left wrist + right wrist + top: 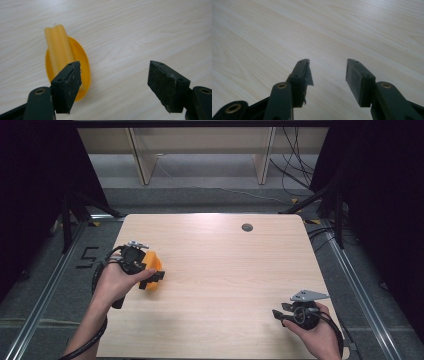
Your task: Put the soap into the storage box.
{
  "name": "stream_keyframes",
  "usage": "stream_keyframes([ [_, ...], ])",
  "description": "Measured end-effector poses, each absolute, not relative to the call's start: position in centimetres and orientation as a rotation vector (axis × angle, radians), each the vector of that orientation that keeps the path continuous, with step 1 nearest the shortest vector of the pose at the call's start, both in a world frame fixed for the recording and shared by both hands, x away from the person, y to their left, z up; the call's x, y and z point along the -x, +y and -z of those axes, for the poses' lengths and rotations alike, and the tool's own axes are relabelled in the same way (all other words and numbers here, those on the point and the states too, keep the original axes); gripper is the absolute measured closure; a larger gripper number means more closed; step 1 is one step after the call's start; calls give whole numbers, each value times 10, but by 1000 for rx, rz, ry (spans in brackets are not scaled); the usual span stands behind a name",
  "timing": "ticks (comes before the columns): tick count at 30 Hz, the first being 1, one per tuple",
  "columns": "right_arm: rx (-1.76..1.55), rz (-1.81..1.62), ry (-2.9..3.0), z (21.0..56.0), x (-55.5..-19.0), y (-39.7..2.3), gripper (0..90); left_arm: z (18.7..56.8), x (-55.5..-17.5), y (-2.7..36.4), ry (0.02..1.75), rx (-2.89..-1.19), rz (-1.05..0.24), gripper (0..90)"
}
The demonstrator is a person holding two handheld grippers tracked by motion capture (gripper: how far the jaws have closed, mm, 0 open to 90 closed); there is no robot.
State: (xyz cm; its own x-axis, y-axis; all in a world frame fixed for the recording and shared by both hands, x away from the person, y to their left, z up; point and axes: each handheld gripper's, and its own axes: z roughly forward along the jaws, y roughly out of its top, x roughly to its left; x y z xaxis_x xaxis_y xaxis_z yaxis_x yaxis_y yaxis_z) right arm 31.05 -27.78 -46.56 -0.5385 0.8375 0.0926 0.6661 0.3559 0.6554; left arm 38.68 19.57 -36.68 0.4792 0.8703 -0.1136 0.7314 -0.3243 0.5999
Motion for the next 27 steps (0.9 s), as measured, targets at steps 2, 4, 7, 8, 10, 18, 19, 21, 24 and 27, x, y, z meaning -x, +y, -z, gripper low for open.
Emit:
stream_keyframes([
  [2, -1345, -956, 2362, 466, -311, -278, 536, 375, -374, 196, 1260, -2170, -316, 267],
  [4, -1349, -956, 2363, 466, -310, -277, 536, 385, -364, 197, 1233, -2204, -308, 269],
  [7, -1380, -956, 2366, 465, -310, -276, 535, 395, -352, 197, 1202, -2227, -304, 274],
  [8, -1335, -961, 2360, 466, -311, -277, 535, 400, -346, 196, 1199, -2241, -311, 276],
  [10, -1343, -955, 2367, 466, -311, -276, 535, 408, -335, 194, 1167, -2260, -314, 276],
  [18, -1302, -978, 2373, 467, -313, -278, 535, 464, -298, 174, 1083, -2238, -361, 300],
  [19, -1302, -978, 2373, 467, -313, -278, 535, 464, -298, 174, 1083, -2238, -361, 309],
  [21, -1299, -974, 2365, 467, -313, -277, 535, 476, -294, 170, 1010, -2262, -407, 317],
  [24, -1300, -980, 2367, 467, -313, -278, 536, 492, -289, 159, 983, -2213, -435, 323],
  [27, -1320, -961, 2362, 466, -312, -277, 535, 499, -283, 150, 906, -2204, -433, 334],
])
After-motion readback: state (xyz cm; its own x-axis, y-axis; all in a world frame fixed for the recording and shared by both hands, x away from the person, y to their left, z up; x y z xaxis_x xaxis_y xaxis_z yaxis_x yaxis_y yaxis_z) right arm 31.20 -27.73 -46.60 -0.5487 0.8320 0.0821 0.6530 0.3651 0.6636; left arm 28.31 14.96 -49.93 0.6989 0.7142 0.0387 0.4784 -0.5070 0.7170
